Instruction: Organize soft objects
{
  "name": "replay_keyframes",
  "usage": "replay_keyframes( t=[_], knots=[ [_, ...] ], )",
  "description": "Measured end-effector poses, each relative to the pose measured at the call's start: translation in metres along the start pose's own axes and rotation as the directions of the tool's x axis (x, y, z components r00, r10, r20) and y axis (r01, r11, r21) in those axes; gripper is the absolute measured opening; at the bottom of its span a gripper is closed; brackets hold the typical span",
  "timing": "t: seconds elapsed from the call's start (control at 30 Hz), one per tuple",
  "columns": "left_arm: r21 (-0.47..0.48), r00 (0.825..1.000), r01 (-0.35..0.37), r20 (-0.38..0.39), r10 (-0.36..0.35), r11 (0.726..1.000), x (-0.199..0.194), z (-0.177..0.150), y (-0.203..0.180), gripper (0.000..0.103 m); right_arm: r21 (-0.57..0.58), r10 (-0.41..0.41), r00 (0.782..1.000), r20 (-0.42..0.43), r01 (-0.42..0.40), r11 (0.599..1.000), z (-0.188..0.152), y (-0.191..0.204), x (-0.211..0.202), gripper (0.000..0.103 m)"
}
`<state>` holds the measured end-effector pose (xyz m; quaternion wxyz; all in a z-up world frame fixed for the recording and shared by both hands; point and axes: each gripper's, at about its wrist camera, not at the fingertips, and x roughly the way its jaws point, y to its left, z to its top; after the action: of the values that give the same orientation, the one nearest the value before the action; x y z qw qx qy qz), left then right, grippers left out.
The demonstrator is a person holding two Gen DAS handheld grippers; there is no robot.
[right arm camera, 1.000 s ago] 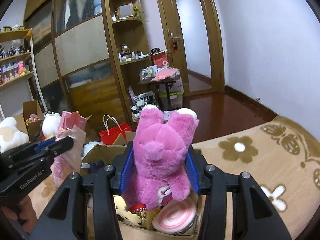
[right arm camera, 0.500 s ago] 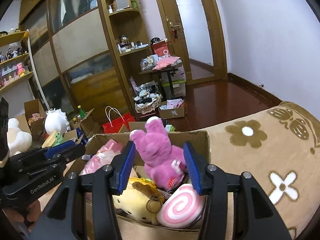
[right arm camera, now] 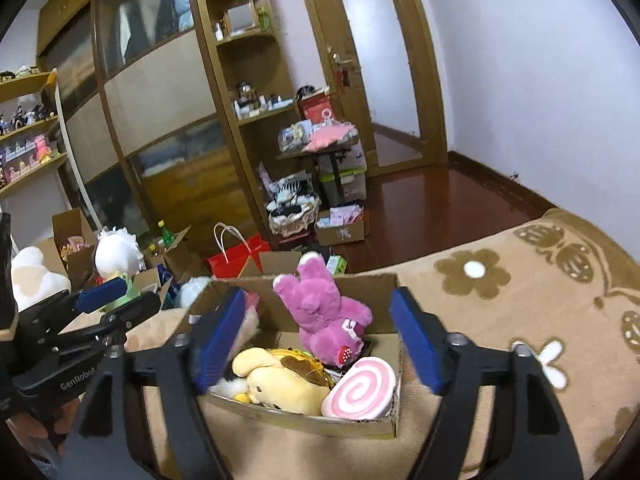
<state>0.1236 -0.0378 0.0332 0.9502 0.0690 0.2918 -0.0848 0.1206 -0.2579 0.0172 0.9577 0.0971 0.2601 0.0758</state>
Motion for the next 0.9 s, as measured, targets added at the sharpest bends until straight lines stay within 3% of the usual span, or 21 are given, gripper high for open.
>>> replay_keyframes(
  t=[0.13,0.23,0.57,0.9],
  knots=[
    [0.006,0.999,-0.010,0.038,0.010,1.000,-0.030,0.004,0.000,0.086,0.003,-0.028,0.999,0.032,0.028,1.000,0.005,0.005,-0.028,0.103],
    [0.000,0.998,0.004,0.057,-0.004,1.000,-0.049,0.006,0.002,0.097,0.004,-0.049,0.997,0.052,0.049,0.999,0.008,0.009,-0.050,0.103],
    [-0.054,0.996,-0.019,0.089,0.023,0.998,-0.095,0.000,0.019,0.102,-0.020,-0.070,0.994,0.079,0.072,0.997,0.014,0.020,-0.103,0.103],
    [-0.035,0.993,-0.036,0.114,0.040,0.999,-0.129,-0.014,0.022,0.102,-0.066,-0.110,0.988,0.109,0.117,0.991,0.008,0.032,-0.139,0.103]
  ],
)
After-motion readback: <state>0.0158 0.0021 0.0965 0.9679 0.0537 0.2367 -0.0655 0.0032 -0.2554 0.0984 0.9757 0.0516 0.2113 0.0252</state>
